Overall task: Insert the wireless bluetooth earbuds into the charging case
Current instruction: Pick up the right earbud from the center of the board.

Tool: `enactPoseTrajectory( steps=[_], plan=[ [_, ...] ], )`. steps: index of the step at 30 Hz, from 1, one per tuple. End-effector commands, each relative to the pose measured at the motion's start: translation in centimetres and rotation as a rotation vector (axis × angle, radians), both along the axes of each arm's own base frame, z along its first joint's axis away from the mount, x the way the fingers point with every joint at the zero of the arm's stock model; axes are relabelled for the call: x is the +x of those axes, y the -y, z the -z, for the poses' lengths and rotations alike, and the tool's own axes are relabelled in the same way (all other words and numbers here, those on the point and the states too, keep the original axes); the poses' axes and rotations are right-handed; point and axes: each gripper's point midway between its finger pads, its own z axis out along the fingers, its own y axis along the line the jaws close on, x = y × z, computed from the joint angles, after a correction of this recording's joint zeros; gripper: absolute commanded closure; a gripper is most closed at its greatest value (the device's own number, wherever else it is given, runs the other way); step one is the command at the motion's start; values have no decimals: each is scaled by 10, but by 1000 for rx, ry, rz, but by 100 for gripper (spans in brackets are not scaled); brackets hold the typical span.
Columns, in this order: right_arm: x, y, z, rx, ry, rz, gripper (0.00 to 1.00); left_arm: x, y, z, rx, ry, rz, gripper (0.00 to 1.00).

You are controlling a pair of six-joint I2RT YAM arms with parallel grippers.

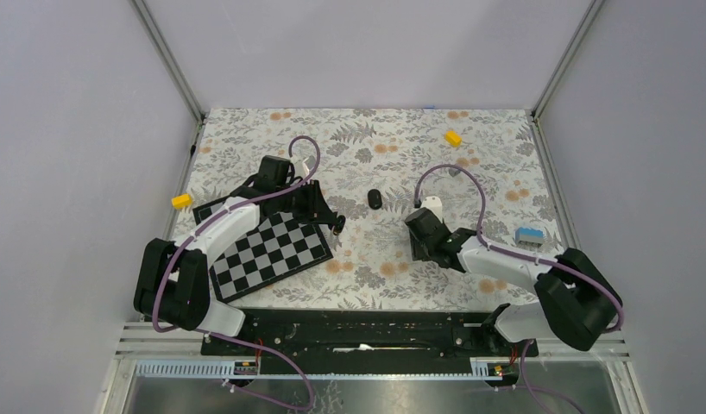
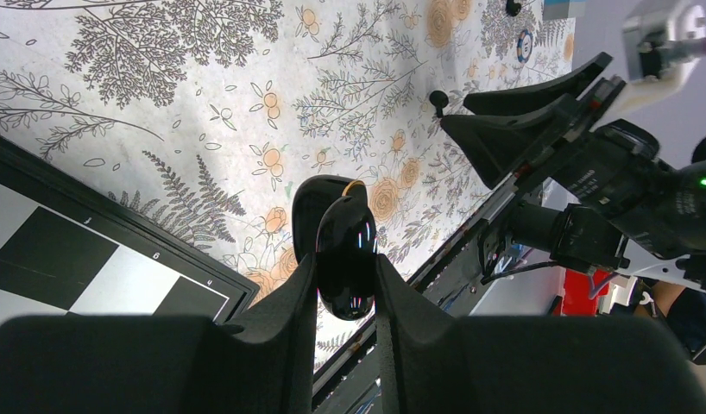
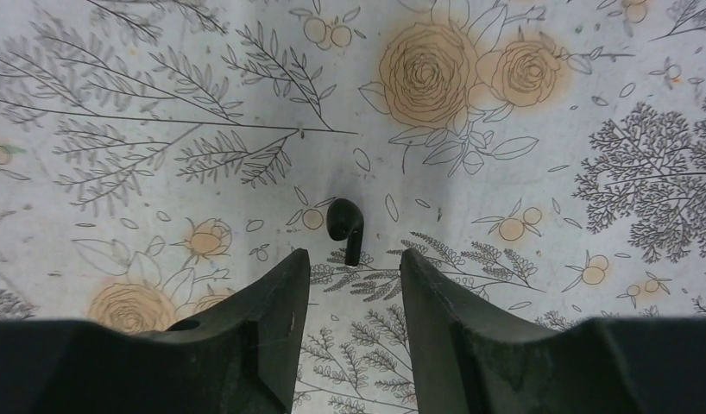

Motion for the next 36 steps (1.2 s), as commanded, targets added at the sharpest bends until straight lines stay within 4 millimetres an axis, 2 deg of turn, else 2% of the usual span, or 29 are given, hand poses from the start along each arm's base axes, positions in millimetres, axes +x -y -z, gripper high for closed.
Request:
enactPoseTrajectory(
  steps=[1,4,13,17,22,27,32,36],
  plan=[
    [8,-10,3,13,-13,10,52,14,8,-20,-31,77,7,100],
    [14,-11,7,0,-14,29,60,14,8,-19,-29,77,5,100],
    [22,-17,13,-7,-19,31,69,15,9,-19,-31,76,9,100],
    [21,-19,13,-5,-24,21,75,15,9,-20,-33,76,12,100],
    [20,-17,16,-17,-28,18,76,15,9,-17,-29,70,10,100],
    [20,-20,20,-16,-45,12,63,14,10,-19,-33,71,13,100],
    [25,-22,15,-11,-28,20,63,15,10,-20,-33,74,12,100],
    [30,-24,11,-8,-14,25,66,15,10,-19,-34,70,14,100]
  ],
)
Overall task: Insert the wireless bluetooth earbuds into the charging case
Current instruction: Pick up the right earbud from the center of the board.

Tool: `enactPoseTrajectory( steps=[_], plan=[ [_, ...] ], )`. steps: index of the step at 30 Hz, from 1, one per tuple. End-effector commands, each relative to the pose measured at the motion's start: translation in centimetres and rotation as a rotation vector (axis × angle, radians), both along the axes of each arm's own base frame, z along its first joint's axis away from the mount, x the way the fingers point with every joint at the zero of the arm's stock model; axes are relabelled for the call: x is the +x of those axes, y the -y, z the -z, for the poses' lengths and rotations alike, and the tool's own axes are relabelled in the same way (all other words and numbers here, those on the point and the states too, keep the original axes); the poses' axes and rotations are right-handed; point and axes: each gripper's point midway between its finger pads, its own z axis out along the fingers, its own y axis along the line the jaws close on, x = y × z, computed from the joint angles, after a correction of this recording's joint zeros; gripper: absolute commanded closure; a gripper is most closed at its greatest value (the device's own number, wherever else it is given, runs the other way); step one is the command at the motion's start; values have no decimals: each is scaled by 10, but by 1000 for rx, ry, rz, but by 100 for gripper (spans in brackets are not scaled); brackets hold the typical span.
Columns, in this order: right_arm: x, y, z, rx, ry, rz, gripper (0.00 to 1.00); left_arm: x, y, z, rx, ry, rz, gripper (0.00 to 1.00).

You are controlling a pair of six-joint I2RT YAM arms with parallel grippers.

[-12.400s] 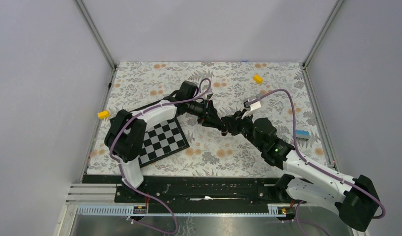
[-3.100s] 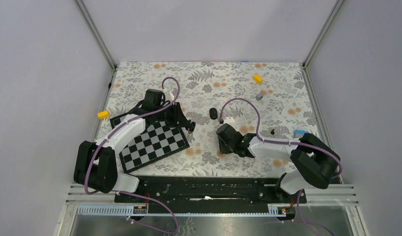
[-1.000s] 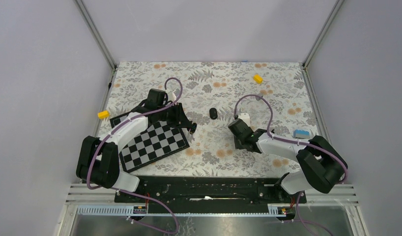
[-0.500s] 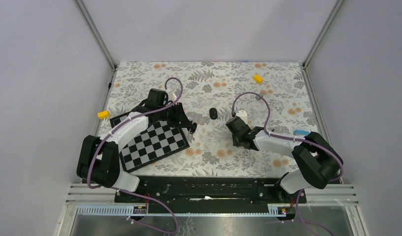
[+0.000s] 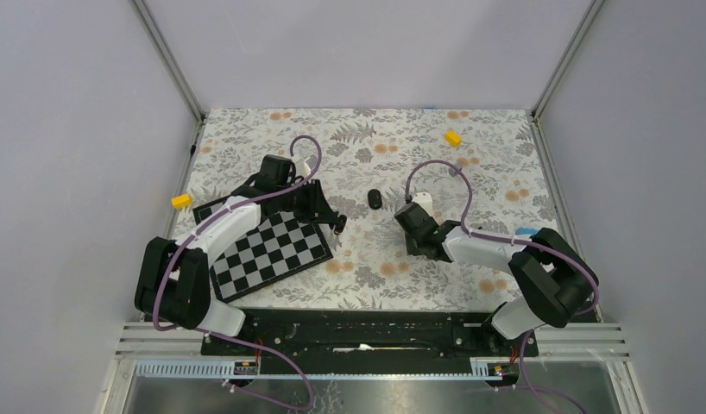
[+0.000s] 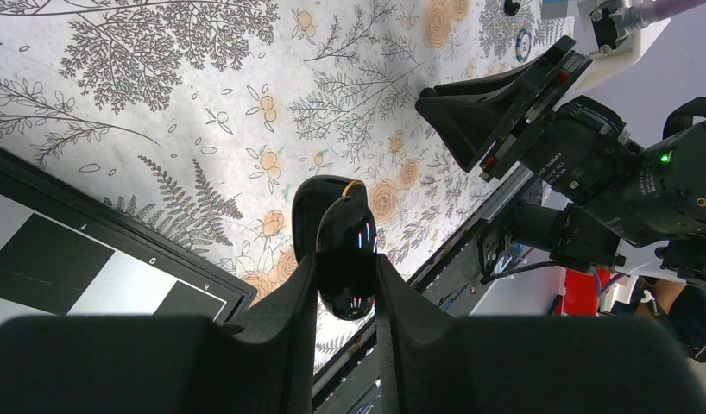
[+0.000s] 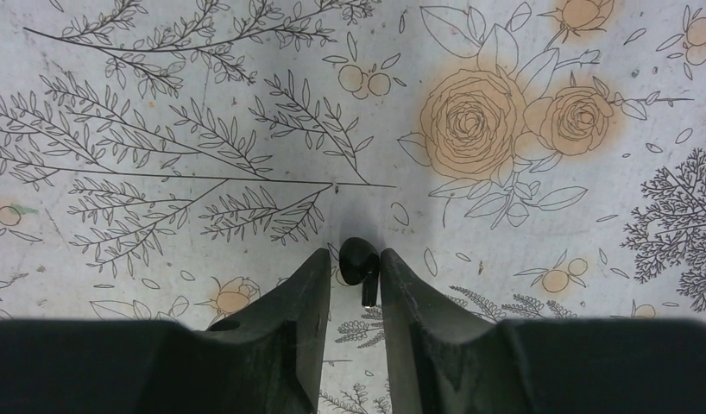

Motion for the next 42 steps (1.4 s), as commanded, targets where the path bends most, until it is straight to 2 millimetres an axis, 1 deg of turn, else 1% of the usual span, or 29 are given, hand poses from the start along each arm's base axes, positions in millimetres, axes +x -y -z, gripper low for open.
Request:
enactPoseTrajectory(
  steps=[1,6,10,13,21,25,27,29,32,35,38,42],
  plan=[
    [13,-8,-11,18,30,12,67,14,8,-18,-34,68,7,100],
    [12,-7,-6,4,19,13,70,13,8,-18,-32,69,10,100],
    [12,-6,-4,-1,14,15,64,13,7,-16,-28,68,9,100],
    [14,-7,-3,-3,15,17,64,12,7,-16,-27,67,10,100],
    [15,-10,-6,7,15,8,79,12,7,-15,-28,65,12,100],
    [15,-13,-13,26,27,-11,88,10,8,-9,-24,50,21,100],
    [17,-16,-20,44,47,-31,90,8,9,-4,-28,33,33,100],
    [18,-20,-28,71,79,-65,91,3,16,-1,-51,5,71,100],
    [20,-28,-50,148,161,-116,92,2,33,1,-57,-16,119,100],
    [22,-38,-77,232,264,-180,92,2,52,1,-60,-25,160,100],
    [18,-45,-101,300,337,-251,91,1,69,-3,-90,-46,212,100],
    [8,-60,-125,379,380,-363,90,-4,85,-5,-133,-77,278,100]
  ],
)
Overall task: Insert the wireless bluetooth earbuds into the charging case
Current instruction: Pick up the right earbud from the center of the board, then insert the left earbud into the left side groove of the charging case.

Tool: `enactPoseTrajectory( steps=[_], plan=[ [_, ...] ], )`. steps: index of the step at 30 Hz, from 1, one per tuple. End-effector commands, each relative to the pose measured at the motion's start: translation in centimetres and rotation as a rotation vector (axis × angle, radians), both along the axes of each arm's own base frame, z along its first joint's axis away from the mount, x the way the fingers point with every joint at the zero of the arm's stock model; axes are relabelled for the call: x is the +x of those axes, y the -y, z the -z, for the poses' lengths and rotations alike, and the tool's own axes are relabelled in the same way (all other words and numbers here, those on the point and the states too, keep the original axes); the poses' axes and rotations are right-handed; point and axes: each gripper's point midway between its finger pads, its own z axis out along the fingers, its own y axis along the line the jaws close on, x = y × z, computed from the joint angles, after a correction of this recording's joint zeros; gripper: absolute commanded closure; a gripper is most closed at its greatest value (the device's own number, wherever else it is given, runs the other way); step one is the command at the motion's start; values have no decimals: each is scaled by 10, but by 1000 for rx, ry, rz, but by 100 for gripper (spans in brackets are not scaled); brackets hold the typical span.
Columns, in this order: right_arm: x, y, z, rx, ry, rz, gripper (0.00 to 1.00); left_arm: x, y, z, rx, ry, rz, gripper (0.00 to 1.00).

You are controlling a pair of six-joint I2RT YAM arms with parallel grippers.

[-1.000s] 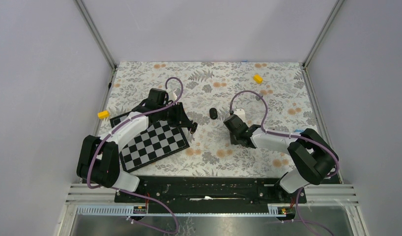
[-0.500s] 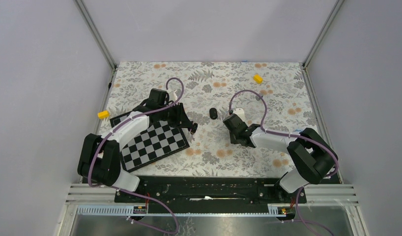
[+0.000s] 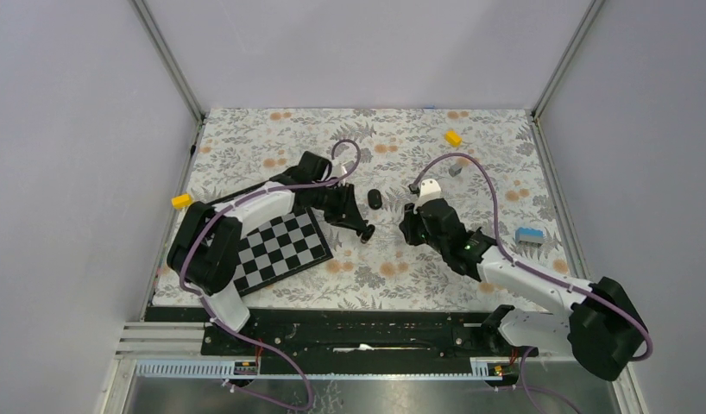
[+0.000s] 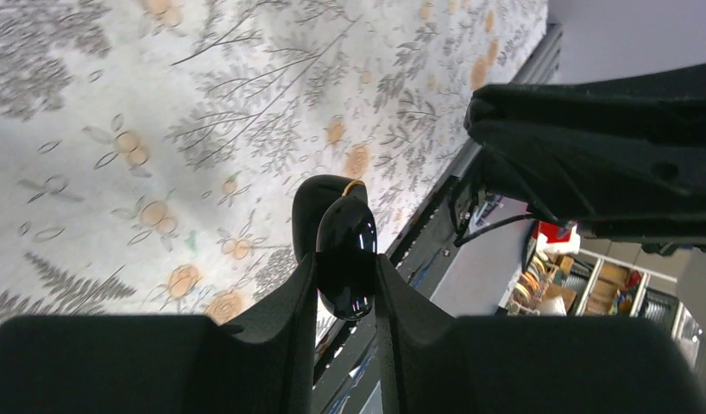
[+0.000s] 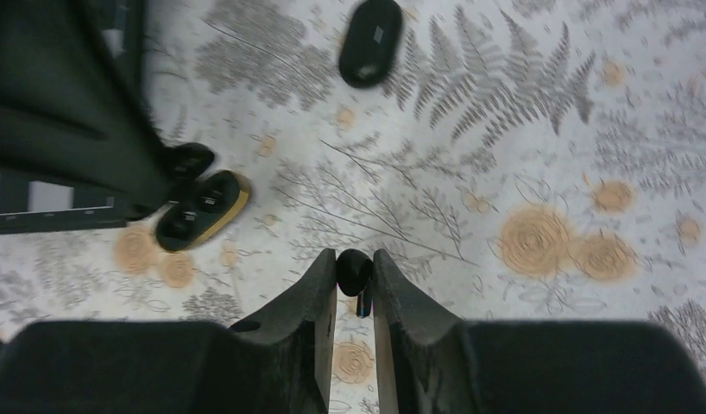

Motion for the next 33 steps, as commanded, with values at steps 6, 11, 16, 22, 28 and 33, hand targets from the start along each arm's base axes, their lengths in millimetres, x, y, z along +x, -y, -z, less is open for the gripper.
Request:
enactPoseTrajectory(
  steps=[6,11,16,22,28,33],
  plan=[
    [-18,-46,-79,258,196,-285,91,-10,33,-48,-220,-58,161,100],
    [-28,-54,-115,365,307,-354,90,-15,36,-59,-236,-175,169,100],
    [-31,-60,-130,406,360,-399,90,-15,40,-61,-251,-241,170,100],
    [-45,-74,-137,482,373,-500,91,-22,43,-72,-293,-288,208,100],
    [-62,-76,-140,536,407,-581,92,-37,41,-87,-353,-332,285,100],
    [-69,-76,-140,542,397,-604,92,-42,39,-91,-362,-334,308,100]
  ],
)
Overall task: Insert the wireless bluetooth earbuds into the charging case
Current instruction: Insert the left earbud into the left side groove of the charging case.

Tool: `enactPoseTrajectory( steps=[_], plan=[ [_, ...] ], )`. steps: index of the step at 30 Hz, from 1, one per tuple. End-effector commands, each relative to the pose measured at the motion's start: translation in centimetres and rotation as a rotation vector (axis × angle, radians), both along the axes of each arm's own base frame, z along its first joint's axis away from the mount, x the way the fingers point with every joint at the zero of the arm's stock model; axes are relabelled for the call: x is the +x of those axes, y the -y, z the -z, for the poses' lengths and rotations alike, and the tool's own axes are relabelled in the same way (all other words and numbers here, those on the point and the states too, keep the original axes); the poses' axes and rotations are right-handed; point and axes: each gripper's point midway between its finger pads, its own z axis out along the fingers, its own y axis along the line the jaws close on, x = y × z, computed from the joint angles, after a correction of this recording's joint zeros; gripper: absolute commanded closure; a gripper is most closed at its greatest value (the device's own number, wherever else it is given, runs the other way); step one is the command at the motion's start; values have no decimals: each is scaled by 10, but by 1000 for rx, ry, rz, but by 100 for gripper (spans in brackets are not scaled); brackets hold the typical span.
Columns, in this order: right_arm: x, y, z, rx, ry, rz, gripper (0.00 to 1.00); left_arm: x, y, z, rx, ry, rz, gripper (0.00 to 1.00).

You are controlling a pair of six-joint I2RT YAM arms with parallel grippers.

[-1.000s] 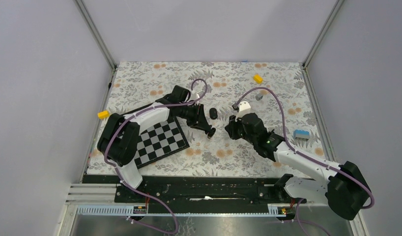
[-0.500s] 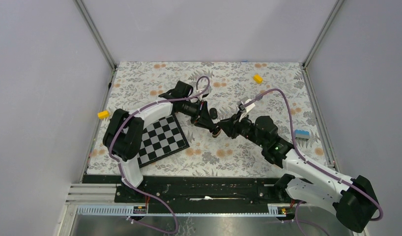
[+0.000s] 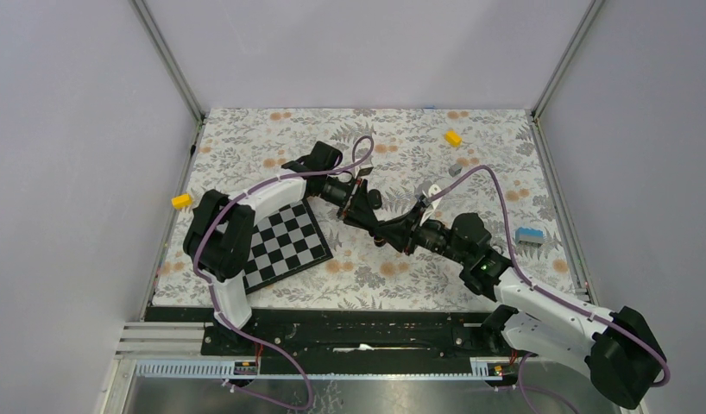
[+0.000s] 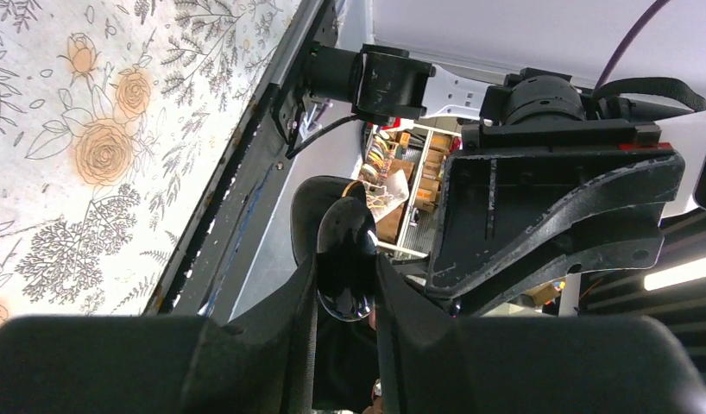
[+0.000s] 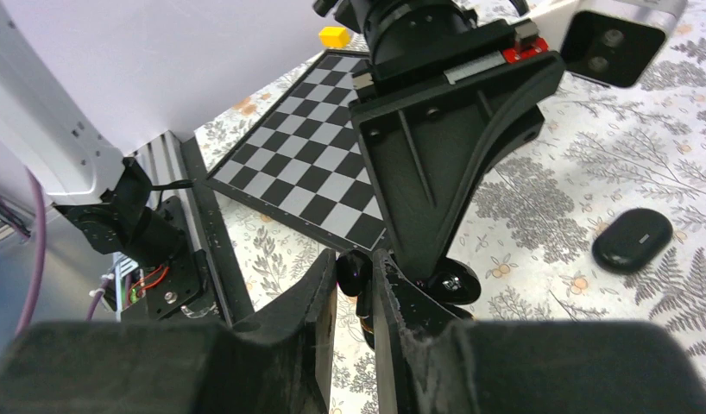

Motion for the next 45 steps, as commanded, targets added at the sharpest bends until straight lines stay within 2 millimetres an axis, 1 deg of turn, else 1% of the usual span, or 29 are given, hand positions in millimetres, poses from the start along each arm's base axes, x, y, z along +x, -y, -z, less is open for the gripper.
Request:
enactPoseTrajectory(
  steps=[1,5,10,14,18,23,29,34,35,36,38,39,40,42,45],
  plan=[
    [-11,-4,-30,74,73,-66,92,-7,1,-22,-82,19,60,100],
    [-14,-6,-31,71,66,-86,93,-7,2,-26,-92,13,66,100],
    [-13,-3,-31,82,80,-70,93,-8,3,-34,-107,7,77,100],
    [-12,0,-37,112,102,-50,94,-13,4,-34,-97,-30,80,100],
    [-11,6,-48,153,133,-15,94,-16,4,-34,-77,-82,74,100],
    [-7,8,-49,159,146,8,94,-18,4,-41,-69,-148,71,100],
    [-4,11,-54,177,167,31,94,-15,6,-50,-60,-205,64,100],
    [-3,14,-57,201,173,52,94,-7,11,-55,-78,-246,37,100],
    [-3,14,-56,203,170,55,94,-4,14,-60,-103,-228,31,100],
    [-3,15,-55,205,169,60,94,-4,14,-60,-110,-252,19,100],
    [-2,16,-52,212,162,68,94,-1,16,-72,-177,-243,1,100],
    [-2,16,-52,215,162,71,94,-2,16,-81,-213,-256,-3,100],
    [-2,16,-51,216,160,71,94,-3,14,-90,-234,-317,-7,100],
    [-2,17,-52,220,162,76,94,-8,9,-102,-313,-338,11,100],
    [-1,21,-55,227,172,92,95,-10,8,-95,-332,-310,20,100]
  ],
)
